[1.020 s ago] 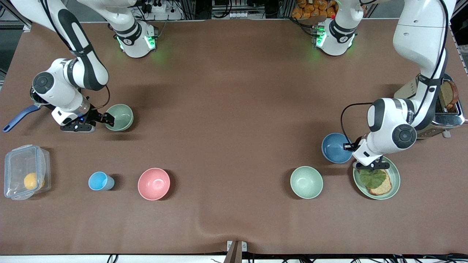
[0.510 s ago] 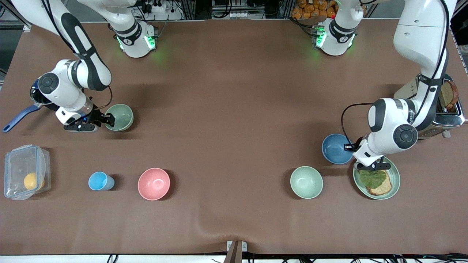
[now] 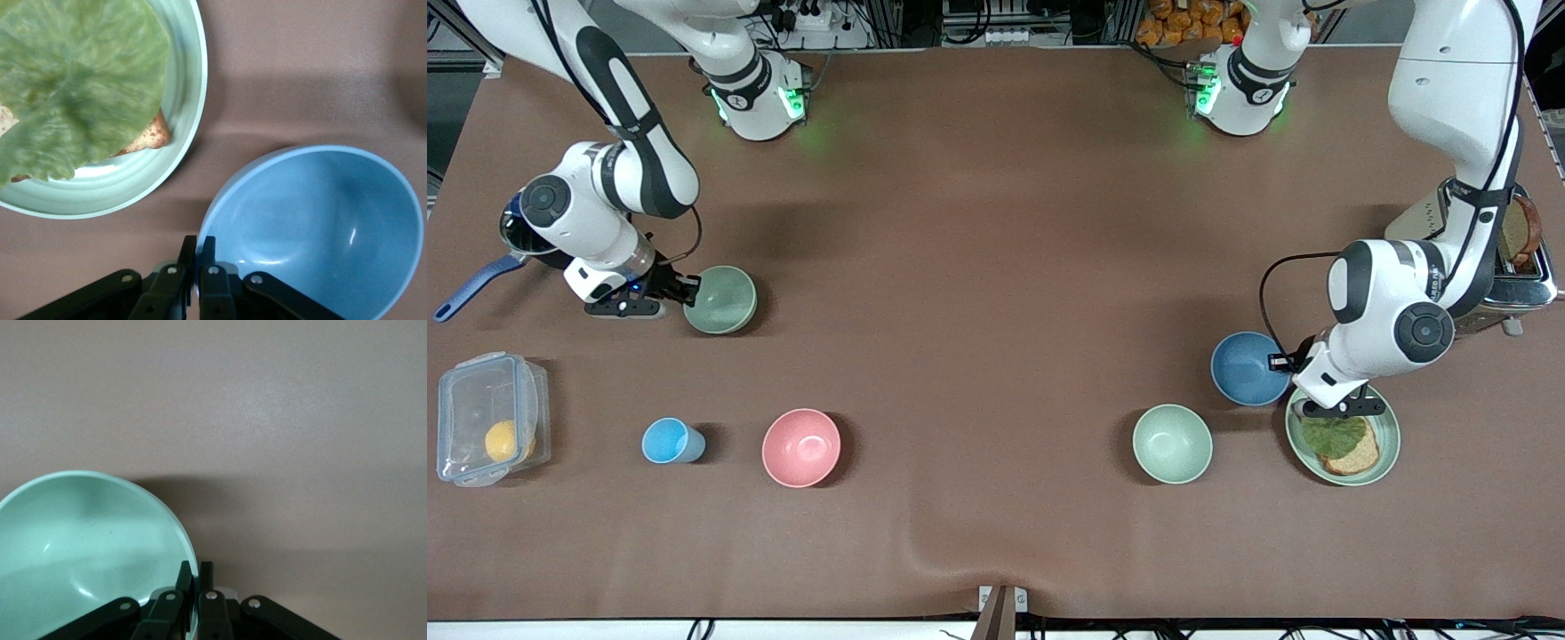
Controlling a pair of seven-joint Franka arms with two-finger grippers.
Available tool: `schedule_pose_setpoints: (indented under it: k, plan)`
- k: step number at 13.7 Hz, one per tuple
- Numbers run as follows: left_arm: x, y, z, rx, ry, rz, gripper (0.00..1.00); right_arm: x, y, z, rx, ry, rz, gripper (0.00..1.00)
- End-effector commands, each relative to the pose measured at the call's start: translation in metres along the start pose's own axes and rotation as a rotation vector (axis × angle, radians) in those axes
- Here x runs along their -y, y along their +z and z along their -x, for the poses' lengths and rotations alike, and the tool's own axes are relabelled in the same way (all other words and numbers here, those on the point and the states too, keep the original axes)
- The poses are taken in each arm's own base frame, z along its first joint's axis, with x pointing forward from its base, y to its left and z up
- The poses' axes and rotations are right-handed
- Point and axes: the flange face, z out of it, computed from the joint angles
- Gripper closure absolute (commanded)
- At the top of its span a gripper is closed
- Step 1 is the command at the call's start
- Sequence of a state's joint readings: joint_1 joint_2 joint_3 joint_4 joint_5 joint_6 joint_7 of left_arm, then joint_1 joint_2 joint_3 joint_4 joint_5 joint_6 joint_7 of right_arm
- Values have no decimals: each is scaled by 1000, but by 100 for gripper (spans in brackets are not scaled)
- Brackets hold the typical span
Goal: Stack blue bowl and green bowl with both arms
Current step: 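Grasp the blue bowl with the left gripper while the right grasps the green bowl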
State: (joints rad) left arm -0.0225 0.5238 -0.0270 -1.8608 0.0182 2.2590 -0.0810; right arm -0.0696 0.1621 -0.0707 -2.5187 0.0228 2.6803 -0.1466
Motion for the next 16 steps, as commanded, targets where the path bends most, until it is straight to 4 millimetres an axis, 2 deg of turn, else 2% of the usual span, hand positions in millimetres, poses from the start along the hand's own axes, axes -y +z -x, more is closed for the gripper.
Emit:
schedule_pose_setpoints:
  k: [1, 6, 9, 10, 14, 16]
  plan:
    - [1, -7, 2, -14, -18, 13, 100, 18, -13, -1, 40, 15, -45, 100]
    - [1, -12, 2, -22, -22, 14, 100, 82, -52, -18, 91, 128, -169, 100]
    - [0, -19, 2, -29, -34, 30, 100, 163, -71, -27, 73, 228, -174, 100]
    - [0, -22, 2, -34, -38, 35, 100, 185, -76, -28, 69, 260, -179, 100]
    - [-5, -32, 3, -43, -67, 59, 100, 242, -92, -28, 49, 333, -199, 100]
    - [-20, -39, 4, -50, -76, 72, 100, 282, -89, -17, 35, 386, -211, 100]
